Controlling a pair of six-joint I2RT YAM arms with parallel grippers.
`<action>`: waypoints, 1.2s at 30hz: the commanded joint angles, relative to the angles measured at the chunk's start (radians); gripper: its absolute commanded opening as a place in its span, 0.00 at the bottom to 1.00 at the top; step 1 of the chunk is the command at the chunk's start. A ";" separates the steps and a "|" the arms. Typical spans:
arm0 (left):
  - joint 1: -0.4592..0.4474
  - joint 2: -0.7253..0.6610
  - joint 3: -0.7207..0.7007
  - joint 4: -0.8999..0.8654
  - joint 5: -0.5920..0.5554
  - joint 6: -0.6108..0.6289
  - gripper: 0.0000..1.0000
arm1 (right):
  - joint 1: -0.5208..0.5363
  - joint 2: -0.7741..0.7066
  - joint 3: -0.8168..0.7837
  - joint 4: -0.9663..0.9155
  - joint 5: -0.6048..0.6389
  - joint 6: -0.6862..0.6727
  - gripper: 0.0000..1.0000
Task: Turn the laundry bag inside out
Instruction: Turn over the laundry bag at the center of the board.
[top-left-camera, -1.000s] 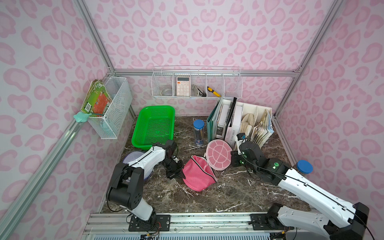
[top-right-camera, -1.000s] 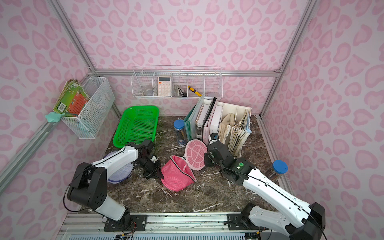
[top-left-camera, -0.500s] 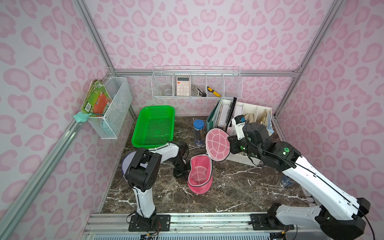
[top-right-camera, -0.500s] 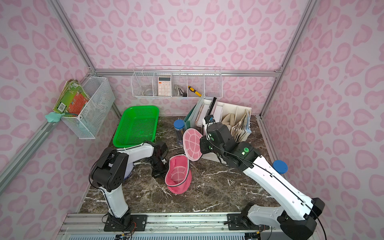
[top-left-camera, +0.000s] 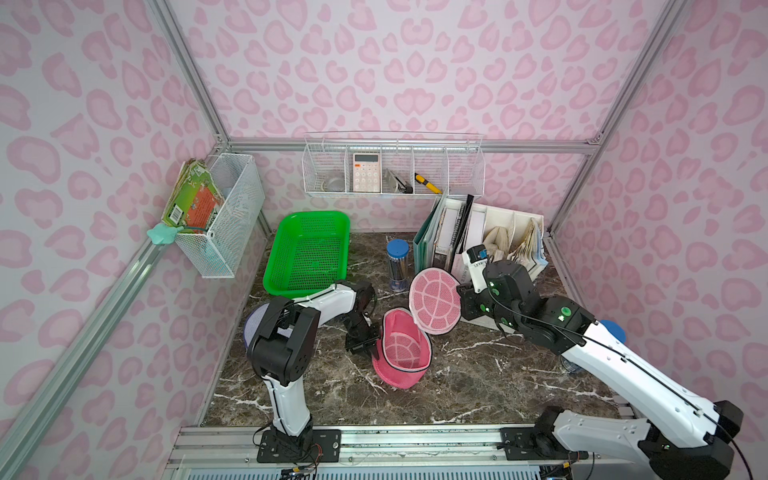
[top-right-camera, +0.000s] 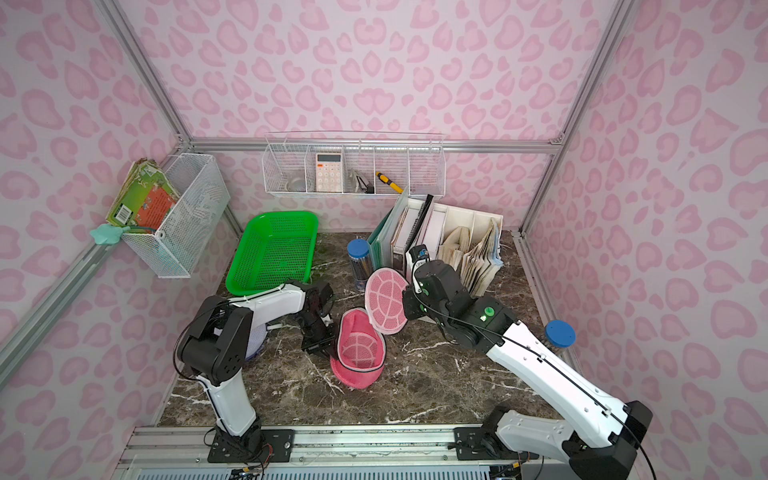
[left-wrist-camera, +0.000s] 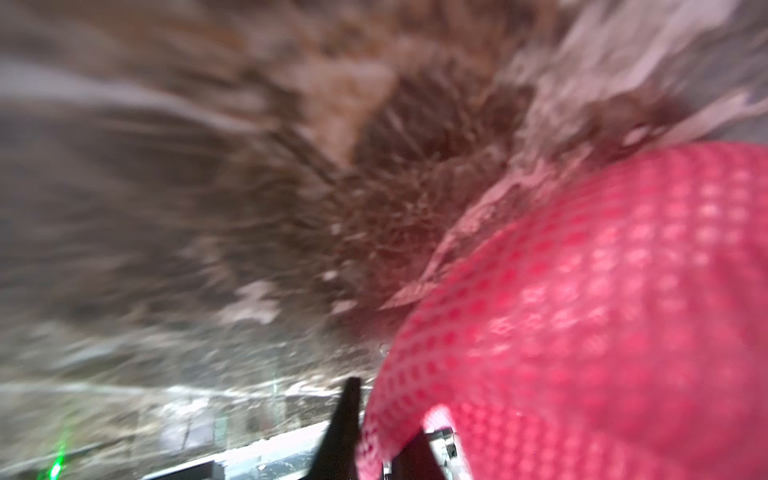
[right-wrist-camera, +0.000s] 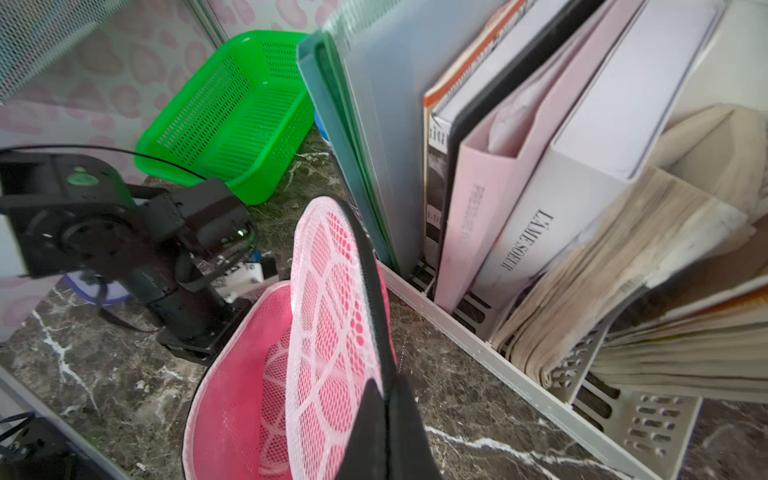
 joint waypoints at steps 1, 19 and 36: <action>0.030 -0.040 0.010 -0.053 -0.003 0.032 0.44 | 0.012 -0.021 -0.038 0.070 0.038 0.002 0.00; 0.105 -0.347 0.197 -0.097 0.205 -0.333 0.42 | 0.216 0.020 -0.044 0.077 0.337 -0.066 0.00; 0.092 -0.260 0.054 0.308 0.451 -0.627 0.43 | 0.255 0.003 -0.069 0.103 0.376 -0.078 0.00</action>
